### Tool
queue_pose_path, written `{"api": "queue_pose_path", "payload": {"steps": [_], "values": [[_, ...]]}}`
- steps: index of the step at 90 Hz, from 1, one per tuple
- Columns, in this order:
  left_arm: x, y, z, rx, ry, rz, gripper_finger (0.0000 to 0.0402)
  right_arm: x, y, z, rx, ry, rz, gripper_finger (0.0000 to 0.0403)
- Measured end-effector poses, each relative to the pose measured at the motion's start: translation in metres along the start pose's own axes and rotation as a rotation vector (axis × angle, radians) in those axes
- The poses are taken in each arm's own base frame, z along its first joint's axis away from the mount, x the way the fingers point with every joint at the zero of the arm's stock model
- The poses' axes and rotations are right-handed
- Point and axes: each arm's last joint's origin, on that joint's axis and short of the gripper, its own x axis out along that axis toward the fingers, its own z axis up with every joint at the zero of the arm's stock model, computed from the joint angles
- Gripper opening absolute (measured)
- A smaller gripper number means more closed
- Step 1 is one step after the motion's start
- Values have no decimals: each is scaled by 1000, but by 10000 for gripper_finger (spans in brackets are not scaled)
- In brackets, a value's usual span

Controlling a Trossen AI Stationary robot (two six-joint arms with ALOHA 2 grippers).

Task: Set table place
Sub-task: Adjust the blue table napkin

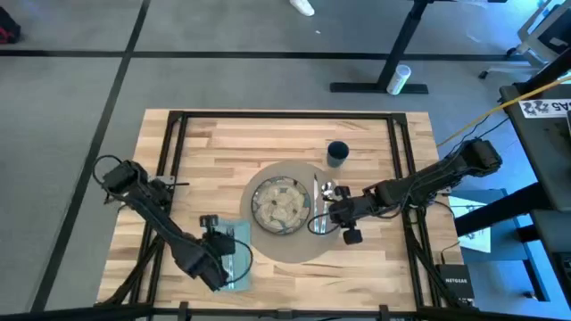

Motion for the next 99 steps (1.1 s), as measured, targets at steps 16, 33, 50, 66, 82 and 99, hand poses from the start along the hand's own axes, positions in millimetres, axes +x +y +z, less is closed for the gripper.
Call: {"api": "queue_pose_path", "payload": {"steps": [16, 33, 50, 66, 82, 99], "values": [[17, 0, -2, -116, -22, -8, 0, 0, 0, 0, 0, -3, -7, 62], [44, 2, -2, -190, -39, -48, 0, 0, -1, 0, 0, -5, -17, 62], [62, 9, -9, -259, -17, -19, 0, 0, 0, 0, 0, -4, -13, 62], [68, 13, -15, -298, -8, 14, 0, 0, 0, 0, 0, -3, -9, 62], [68, 13, -15, -305, -10, 15, 0, 0, 0, 0, -1, -3, -9, 62], [61, 18, -15, -320, -23, -4, 0, 0, 0, 0, -1, -3, -8, 62]]}}
